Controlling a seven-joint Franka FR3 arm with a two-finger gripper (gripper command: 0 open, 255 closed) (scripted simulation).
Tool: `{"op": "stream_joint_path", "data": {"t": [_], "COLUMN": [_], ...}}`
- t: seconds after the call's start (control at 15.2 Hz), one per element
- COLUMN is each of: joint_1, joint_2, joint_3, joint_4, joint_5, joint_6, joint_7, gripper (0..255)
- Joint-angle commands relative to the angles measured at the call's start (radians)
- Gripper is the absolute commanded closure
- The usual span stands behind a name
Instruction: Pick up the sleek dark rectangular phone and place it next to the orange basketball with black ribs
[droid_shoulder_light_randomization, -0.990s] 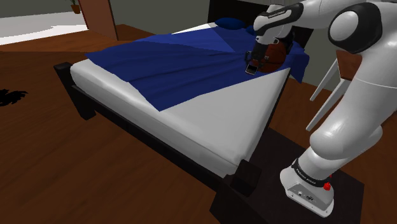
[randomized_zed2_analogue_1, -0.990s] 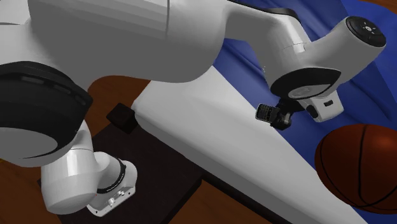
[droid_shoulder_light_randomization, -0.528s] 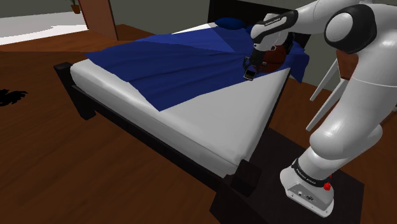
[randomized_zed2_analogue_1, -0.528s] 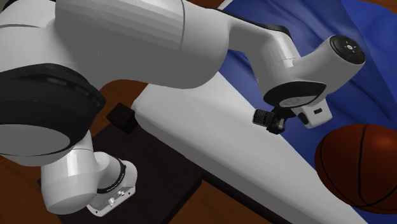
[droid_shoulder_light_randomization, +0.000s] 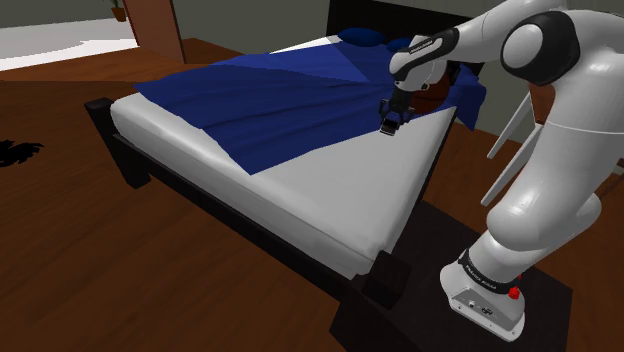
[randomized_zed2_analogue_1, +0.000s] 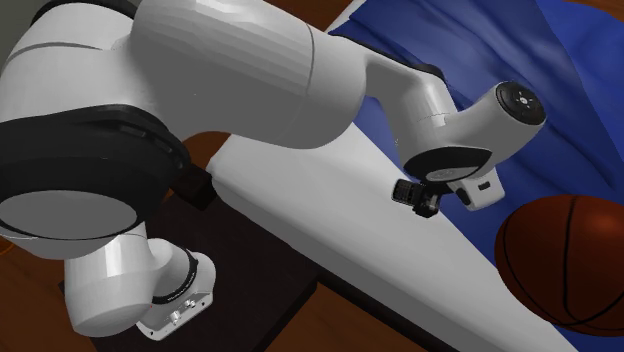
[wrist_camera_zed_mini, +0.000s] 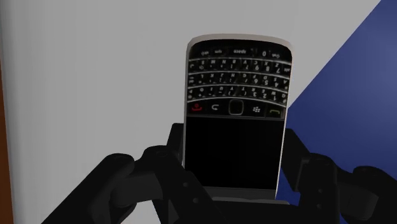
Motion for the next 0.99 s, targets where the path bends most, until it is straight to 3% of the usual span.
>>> {"op": "stream_joint_path", "data": {"t": [0.0, 0.46, 0.53, 0.92], "joint_1": [-0.001, -0.001, -0.001, -0.001], "joint_2": [0.008, 0.008, 0.008, -0.009], "joint_3": [0.001, 0.001, 0.001, -0.002], "joint_4": [-0.008, -0.007, -0.007, 0.005], "joint_5": [0.003, 0.003, 0.003, -0.003], "joint_6": [0.016, 0.016, 0.016, -0.013], "joint_7": [-0.004, -0.004, -0.004, 0.0], "gripper": [255, 255, 0, 0]}}
